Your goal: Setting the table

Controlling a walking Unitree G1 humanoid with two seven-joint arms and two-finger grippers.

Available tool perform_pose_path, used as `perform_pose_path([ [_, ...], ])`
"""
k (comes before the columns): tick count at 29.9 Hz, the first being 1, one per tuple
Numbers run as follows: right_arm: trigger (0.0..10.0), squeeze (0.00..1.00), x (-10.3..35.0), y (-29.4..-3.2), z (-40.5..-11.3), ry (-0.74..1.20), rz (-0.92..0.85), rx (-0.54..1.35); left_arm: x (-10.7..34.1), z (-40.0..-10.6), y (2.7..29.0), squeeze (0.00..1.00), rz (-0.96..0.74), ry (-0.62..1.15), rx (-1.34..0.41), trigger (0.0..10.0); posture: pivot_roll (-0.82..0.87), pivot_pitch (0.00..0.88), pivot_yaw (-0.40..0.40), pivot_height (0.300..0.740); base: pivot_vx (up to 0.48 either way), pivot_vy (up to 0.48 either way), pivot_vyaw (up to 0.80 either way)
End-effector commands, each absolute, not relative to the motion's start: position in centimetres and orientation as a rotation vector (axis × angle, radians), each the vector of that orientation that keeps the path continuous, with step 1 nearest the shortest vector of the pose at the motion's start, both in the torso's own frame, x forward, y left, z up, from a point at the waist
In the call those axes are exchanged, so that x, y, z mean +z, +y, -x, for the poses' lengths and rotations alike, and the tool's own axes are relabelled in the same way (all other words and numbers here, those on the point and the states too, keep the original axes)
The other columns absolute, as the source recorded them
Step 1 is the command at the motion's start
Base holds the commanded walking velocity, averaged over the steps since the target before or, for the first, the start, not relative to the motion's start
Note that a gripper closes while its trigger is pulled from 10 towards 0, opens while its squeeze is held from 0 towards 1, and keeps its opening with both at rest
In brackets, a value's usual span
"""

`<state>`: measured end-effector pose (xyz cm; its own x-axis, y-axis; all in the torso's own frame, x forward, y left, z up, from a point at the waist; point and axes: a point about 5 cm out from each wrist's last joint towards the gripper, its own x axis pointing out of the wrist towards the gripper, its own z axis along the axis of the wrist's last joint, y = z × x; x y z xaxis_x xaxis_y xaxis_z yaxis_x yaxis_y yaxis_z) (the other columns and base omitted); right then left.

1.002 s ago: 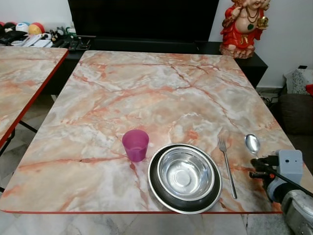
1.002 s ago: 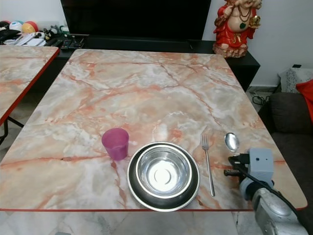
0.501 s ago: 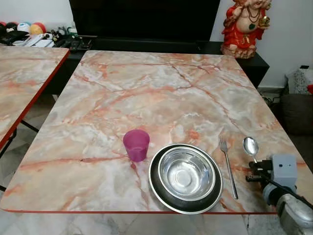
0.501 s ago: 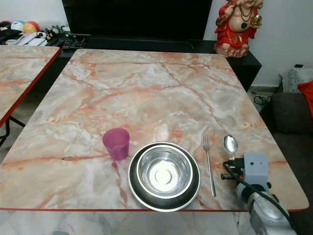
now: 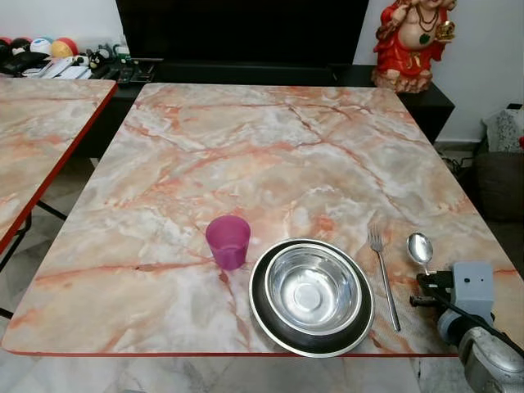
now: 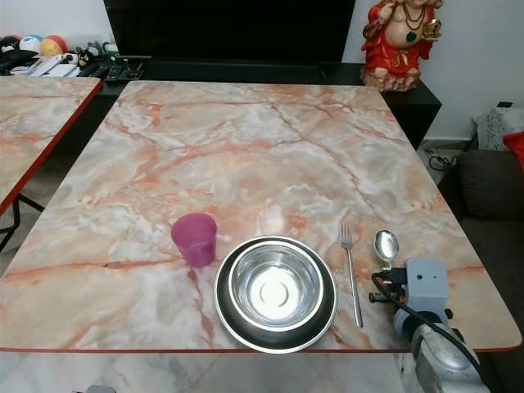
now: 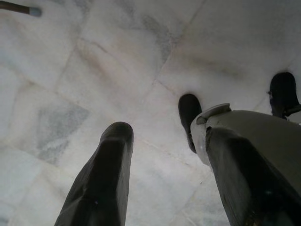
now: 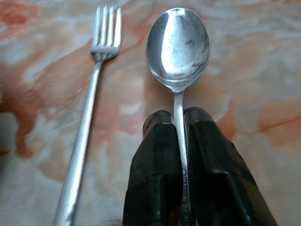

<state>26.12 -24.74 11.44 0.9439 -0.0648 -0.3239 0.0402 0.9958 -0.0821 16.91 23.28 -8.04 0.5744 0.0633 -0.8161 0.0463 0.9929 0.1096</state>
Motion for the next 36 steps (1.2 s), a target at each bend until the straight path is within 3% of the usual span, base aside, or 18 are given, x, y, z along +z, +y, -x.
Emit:
perform_pose_path([
  [1,10.0,0.00,11.1,-24.3,-25.9,0.348,0.063,-0.039,-8.3,-16.2,23.5,0.00,-0.126,0.991,0.007,10.0,-0.06,0.158,0.015,0.740,0.000,0.000,0.00],
  [36,10.0,0.00,11.8,-24.3,-28.7,0.285,0.061,-0.057,-8.3,-16.1,23.7,0.00,-0.123,0.992,0.014,10.0,-0.04,0.162,0.017,0.740,0.000,0.000,0.00],
])
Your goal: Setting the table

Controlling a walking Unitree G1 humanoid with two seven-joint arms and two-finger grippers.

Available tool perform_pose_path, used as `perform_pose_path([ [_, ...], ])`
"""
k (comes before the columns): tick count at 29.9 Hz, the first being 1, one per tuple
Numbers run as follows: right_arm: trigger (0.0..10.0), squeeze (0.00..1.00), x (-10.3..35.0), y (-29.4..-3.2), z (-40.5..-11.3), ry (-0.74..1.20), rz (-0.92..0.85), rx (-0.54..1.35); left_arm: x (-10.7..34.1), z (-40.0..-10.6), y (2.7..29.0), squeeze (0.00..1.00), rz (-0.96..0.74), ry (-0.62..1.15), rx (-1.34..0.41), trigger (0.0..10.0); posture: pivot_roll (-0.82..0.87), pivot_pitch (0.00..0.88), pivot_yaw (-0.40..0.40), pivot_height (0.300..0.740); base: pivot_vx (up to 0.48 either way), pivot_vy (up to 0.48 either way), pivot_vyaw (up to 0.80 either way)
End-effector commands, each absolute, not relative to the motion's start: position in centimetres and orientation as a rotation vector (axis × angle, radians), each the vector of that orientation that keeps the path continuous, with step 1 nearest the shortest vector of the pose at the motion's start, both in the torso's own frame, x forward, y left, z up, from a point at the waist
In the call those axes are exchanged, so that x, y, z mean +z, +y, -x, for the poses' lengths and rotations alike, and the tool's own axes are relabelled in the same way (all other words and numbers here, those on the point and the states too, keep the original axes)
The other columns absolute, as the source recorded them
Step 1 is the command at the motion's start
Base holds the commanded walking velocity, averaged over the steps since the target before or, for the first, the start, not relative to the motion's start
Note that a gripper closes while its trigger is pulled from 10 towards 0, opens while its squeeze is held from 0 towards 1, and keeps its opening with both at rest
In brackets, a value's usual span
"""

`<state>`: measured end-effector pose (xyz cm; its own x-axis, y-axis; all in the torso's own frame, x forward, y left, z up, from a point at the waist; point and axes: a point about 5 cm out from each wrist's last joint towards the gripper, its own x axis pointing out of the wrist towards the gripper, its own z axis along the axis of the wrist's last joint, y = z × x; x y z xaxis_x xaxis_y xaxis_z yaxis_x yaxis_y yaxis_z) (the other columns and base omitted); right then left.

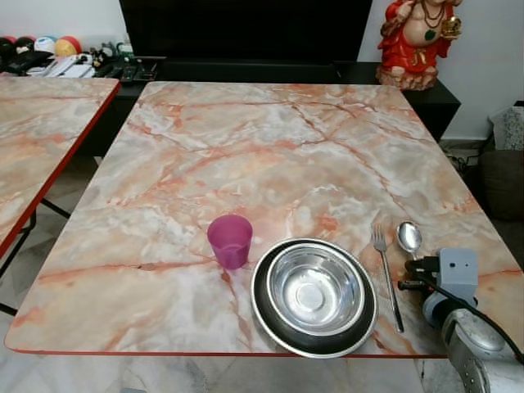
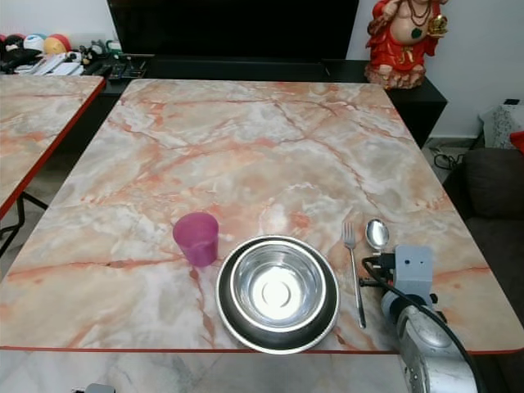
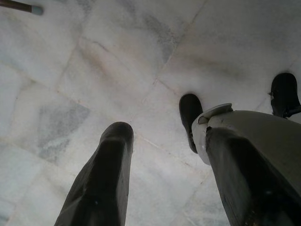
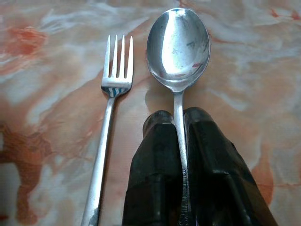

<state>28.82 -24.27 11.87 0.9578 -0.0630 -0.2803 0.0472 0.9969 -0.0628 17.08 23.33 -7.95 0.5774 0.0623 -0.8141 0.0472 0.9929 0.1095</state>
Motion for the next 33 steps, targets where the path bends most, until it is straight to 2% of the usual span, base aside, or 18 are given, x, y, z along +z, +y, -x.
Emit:
perform_pose_path([
  [1,10.0,0.00,11.73,-24.21,-28.69,0.284,0.060,-0.055,-8.32,-16.06,23.73,0.00,-0.123,0.992,0.014,10.0,-0.04,0.162,0.017,0.740,0.000,0.000,0.00],
  [30,10.0,0.00,11.17,-23.77,-28.22,0.307,0.047,-0.066,-8.31,-16.25,23.49,0.00,-0.122,0.987,0.008,10.0,-0.05,0.162,0.018,0.740,0.000,0.000,0.00],
  [31,10.0,0.12,11.13,-23.79,-28.19,0.310,0.050,-0.067,-8.31,-16.24,23.50,0.00,-0.122,0.988,0.009,10.0,-0.05,0.162,0.018,0.740,0.000,0.000,0.00],
  [32,10.0,0.83,11.02,-23.84,-28.15,0.314,0.050,-0.070,-8.31,-16.22,23.53,0.00,-0.122,0.989,0.009,10.0,-0.05,0.162,0.018,0.740,0.000,0.000,0.00],
  [33,10.0,0.89,10.98,-23.86,-28.12,0.315,0.049,-0.073,-8.31,-16.21,23.55,0.00,-0.122,0.989,0.010,10.0,-0.05,0.162,0.018,0.740,0.000,0.000,0.00],
])
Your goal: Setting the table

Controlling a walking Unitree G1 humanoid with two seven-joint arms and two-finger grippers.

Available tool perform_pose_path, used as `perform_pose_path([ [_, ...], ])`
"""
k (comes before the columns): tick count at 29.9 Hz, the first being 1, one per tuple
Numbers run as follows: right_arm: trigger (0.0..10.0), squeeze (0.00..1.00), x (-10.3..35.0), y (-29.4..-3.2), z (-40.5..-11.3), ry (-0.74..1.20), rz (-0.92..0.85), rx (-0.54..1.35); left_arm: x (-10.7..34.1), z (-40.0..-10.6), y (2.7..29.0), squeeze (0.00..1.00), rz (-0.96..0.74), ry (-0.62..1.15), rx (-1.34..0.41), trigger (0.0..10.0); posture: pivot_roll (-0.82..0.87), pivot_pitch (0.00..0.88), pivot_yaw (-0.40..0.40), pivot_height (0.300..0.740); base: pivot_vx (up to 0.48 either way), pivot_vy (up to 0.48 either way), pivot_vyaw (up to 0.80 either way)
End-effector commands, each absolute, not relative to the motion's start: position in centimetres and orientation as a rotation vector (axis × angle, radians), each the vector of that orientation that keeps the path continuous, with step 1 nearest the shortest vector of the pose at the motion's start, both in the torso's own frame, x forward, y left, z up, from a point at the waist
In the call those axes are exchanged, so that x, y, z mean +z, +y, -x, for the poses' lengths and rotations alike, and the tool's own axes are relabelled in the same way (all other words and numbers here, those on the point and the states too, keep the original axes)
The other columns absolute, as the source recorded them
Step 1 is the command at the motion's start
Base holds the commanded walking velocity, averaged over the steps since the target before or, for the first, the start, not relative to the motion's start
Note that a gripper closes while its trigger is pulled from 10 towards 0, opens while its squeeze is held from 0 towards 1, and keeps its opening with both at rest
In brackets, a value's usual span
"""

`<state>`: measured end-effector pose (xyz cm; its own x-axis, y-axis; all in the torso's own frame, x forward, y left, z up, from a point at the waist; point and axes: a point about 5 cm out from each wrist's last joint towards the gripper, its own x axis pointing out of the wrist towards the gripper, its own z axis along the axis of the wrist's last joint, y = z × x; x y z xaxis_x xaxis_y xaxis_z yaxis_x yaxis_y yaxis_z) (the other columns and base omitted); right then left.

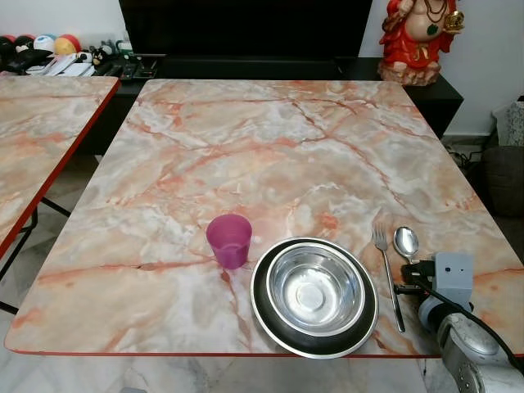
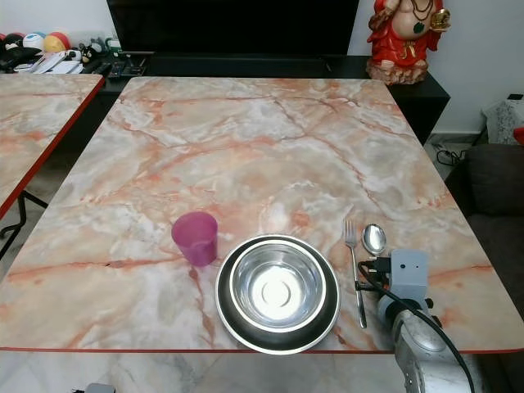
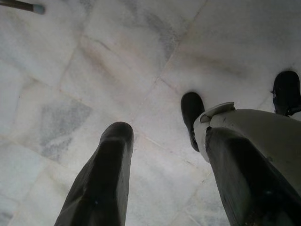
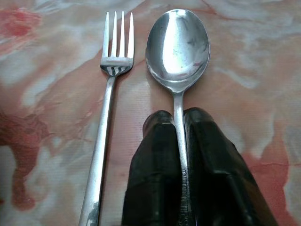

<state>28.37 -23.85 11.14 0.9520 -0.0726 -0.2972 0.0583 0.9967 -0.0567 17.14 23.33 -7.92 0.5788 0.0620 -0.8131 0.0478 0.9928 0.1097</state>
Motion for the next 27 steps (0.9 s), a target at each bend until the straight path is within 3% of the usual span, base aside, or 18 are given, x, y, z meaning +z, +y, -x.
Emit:
perform_pose_path([
  [1,10.0,0.89,11.0,-23.9,-28.1,0.315,0.049,-0.073,-8.3,-16.2,23.6,0.00,-0.122,0.989,0.010,10.0,-0.05,0.162,0.018,0.740,0.000,0.000,0.00],
  [23,10.0,0.85,11.4,-23.9,-28.0,0.293,0.065,-0.090,-8.3,-16.3,23.4,0.00,-0.121,0.986,0.012,10.0,-0.05,0.158,0.018,0.740,0.000,0.000,0.00],
  [24,10.0,0.69,11.7,-24.0,-28.1,0.277,0.066,-0.095,-8.3,-16.4,23.4,0.00,-0.121,0.986,0.011,10.0,-0.05,0.158,0.018,0.740,0.000,0.000,0.00],
  [25,10.0,0.00,12.3,-24.1,-28.3,0.244,0.066,-0.104,-8.3,-16.4,23.4,0.00,-0.121,0.986,0.010,10.0,-0.05,0.158,0.018,0.740,0.000,0.000,0.00],
  [27,10.0,0.00,12.9,-24.3,-28.4,0.215,0.056,-0.117,-8.3,-16.4,23.4,0.00,-0.121,0.986,0.008,10.0,-0.05,0.158,0.018,0.740,0.000,0.000,0.00],
])
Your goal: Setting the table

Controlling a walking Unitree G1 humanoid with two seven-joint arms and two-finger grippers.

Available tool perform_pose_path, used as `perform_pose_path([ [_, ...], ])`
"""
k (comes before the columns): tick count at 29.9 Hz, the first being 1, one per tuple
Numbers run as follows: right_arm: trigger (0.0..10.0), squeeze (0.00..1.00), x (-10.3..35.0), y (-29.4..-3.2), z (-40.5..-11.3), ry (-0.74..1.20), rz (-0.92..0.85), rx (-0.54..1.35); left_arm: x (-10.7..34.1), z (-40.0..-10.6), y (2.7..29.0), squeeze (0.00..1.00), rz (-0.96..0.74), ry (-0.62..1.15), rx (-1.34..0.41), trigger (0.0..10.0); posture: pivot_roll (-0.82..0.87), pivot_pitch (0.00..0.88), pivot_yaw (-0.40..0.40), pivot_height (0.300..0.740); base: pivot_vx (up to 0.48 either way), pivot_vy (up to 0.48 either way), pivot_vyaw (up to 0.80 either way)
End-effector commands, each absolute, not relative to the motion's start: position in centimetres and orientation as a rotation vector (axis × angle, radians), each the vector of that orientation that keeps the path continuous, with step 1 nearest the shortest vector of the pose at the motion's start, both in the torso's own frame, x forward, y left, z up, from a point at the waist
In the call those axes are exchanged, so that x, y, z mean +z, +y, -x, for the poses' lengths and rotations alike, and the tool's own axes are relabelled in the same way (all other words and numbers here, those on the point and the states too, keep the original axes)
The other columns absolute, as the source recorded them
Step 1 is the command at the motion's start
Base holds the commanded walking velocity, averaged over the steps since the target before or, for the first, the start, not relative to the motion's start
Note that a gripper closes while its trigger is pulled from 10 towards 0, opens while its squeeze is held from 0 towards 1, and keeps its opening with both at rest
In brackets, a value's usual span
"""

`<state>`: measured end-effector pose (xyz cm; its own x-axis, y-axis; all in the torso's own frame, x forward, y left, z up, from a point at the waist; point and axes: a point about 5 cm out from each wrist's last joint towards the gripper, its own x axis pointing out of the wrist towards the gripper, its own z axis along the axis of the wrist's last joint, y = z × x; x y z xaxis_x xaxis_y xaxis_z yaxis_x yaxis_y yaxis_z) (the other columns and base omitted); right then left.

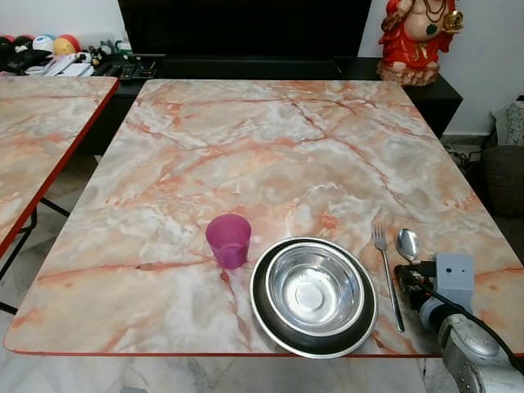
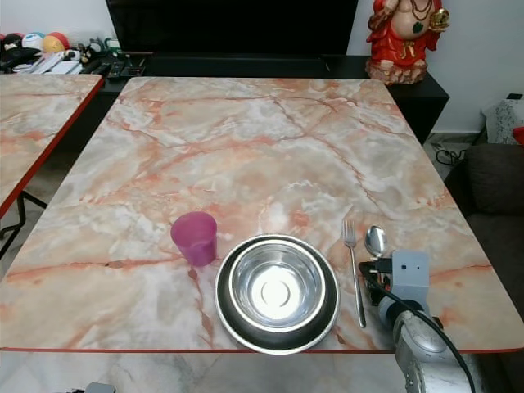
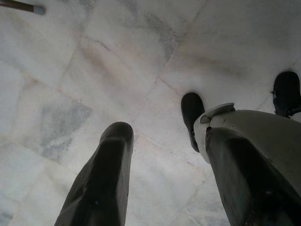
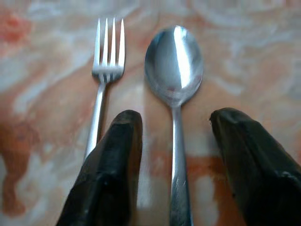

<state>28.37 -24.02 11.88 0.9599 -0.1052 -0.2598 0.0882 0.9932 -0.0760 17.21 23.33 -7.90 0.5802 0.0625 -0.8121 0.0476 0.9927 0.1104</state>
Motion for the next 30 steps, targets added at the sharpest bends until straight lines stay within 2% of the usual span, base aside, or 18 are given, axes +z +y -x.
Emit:
perform_pose_path([
  [1,10.0,0.00,13.0,-24.4,-28.4,0.213,0.053,-0.118,-8.3,-16.4,23.4,0.00,-0.121,0.986,0.008,10.0,-0.05,0.158,0.018,0.740,0.000,0.000,0.00],
  [9,10.0,0.00,14.7,-24.7,-28.7,0.133,0.071,-0.162,-8.3,-16.4,23.3,0.00,-0.118,0.985,0.008,10.0,-0.05,0.158,0.019,0.740,0.000,0.000,0.00],
  [17,10.0,0.00,20.2,-24.6,-28.7,-0.219,0.017,-0.267,-8.1,-16.5,23.7,0.00,-0.127,0.979,0.016,10.0,-0.05,0.159,0.027,0.740,0.000,0.000,0.00],
  [26,10.0,0.00,21.0,-25.2,-27.8,-0.316,0.020,-0.323,-8.2,-16.2,23.8,0.00,-0.128,0.979,0.027,10.0,-0.05,0.139,0.022,0.740,0.000,0.000,0.00],
  [30,10.0,0.00,21.0,-25.1,-28.0,-0.346,0.032,-0.327,-8.2,-16.2,23.8,0.00,-0.126,0.978,0.035,10.0,-0.04,0.099,0.016,0.740,0.000,0.000,0.62],
])
